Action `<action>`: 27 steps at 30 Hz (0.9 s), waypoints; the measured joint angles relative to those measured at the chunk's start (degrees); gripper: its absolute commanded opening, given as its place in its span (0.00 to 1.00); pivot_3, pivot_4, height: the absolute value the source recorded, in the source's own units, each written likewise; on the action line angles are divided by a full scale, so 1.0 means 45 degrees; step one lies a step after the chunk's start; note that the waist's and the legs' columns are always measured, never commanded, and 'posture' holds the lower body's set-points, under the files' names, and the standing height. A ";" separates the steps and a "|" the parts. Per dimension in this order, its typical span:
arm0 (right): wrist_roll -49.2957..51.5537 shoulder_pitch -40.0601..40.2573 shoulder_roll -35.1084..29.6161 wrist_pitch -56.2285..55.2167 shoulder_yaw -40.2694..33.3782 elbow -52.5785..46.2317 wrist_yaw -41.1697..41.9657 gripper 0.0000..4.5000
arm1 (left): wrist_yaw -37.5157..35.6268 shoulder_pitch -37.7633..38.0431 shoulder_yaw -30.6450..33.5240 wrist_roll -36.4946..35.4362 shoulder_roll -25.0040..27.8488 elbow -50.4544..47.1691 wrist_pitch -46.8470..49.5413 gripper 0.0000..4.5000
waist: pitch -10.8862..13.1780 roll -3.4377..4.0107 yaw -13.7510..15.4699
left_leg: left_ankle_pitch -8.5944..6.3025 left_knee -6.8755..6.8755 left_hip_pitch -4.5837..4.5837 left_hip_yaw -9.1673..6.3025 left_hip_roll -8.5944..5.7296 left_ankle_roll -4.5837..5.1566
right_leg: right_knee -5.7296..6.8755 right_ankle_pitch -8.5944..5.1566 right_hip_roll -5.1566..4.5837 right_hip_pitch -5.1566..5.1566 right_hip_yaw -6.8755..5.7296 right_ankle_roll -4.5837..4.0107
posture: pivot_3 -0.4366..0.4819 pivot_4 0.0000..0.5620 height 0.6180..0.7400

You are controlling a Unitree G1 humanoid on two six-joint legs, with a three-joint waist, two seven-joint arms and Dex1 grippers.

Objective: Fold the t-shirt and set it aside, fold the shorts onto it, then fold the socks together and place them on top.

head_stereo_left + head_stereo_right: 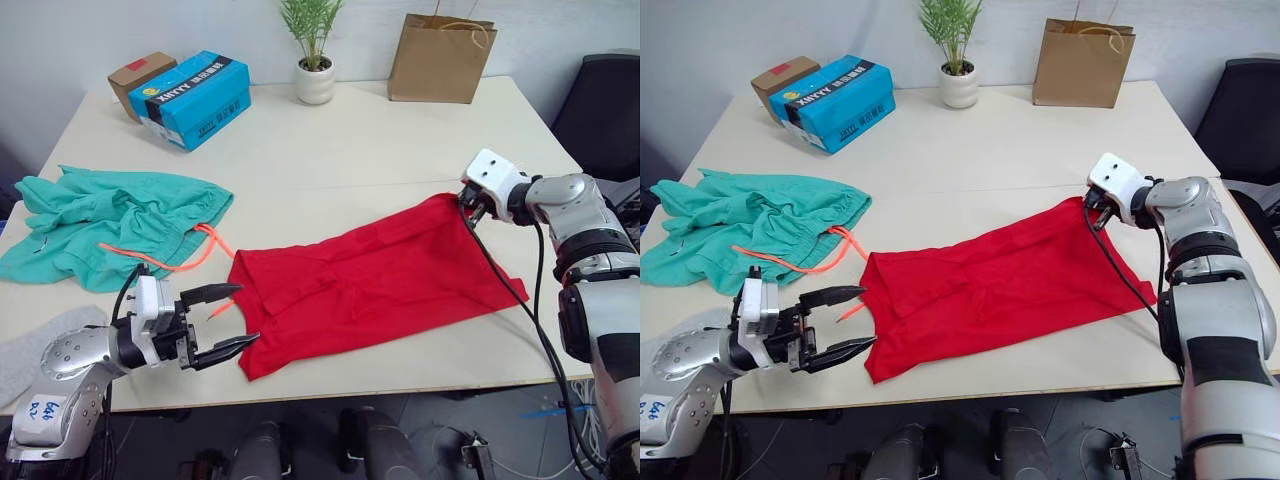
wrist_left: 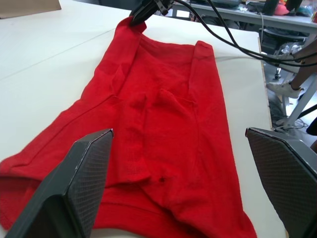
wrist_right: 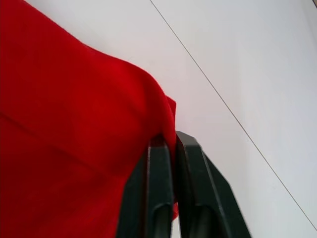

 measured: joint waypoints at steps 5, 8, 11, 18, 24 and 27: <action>0.0903 0.0081 -0.1323 0.0853 -0.1140 -0.0177 0.1566 0.69 | 0.0778 -0.1765 -0.0331 0.0199 -0.0126 0.0789 0.0396 1.00 | 0.0014 0.0024 0.0175 | 0.0003 0.0006 0.0003 0.0000 -0.0006 0.0009 | -0.0002 0.0004 -0.0001 0.0008 0.0004 0.0007 | 0.48 0.27 1.00; 0.1810 0.0264 -0.2075 0.2192 -0.1909 -0.0736 0.3121 0.92 | 0.1344 -0.2940 -0.0815 0.0725 -0.0244 0.1658 0.0630 1.00 | 0.0016 0.0028 0.0207 | 0.0004 -0.0003 0.0005 0.0002 -0.0006 0.0010 | -0.0003 0.0005 0.0004 0.0009 0.0003 0.0008 | 0.48 0.27 1.00; 0.3051 0.1731 -0.2876 0.5455 -0.2789 -0.3073 0.4392 1.00 | 0.1427 -0.4377 -0.1533 0.1293 -0.0253 0.2998 0.1045 1.00 | 0.0016 0.0026 0.0300 | 0.0004 0.0002 0.0006 -0.0001 0.0008 0.0006 | -0.0001 0.0004 0.0021 0.0010 -0.0003 0.0008 | 0.48 0.27 1.00; 0.6729 0.8755 -0.3022 1.8397 -0.7082 -1.4425 0.2968 1.00 | 0.0028 -0.8045 -0.3318 0.2968 -0.0008 0.7389 0.1097 1.00 | 0.0016 0.0033 0.0449 | 0.0013 0.0012 -0.0010 -0.0018 0.0016 -0.0012 | 0.0016 0.0005 0.0023 -0.0003 -0.0017 0.0004 | 0.48 0.27 1.00; 0.7886 1.1740 -0.0487 2.2739 -1.0530 -1.9452 -0.0019 1.00 | -0.0647 -1.1395 -0.4850 0.4983 -0.1174 1.1573 -0.0392 1.00 | 0.0001 0.0004 0.0468 | 0.0000 0.0003 -0.0012 -0.0013 0.0006 0.0016 | 0.0008 0.0011 0.0022 -0.0002 -0.0013 0.0002 | 0.48 0.27 1.00; 0.8631 1.2370 0.0017 2.2843 -1.1118 -2.0031 -0.1238 1.00 | -0.0757 -1.2095 -0.5122 0.5647 -0.1511 1.3011 -0.1067 1.00 | 0.0002 0.0005 0.0337 | 0.0007 -0.0011 -0.0023 0.0029 0.0002 0.0008 | 0.0018 0.0011 0.0026 -0.0039 0.0013 0.0003 | 0.48 0.27 1.00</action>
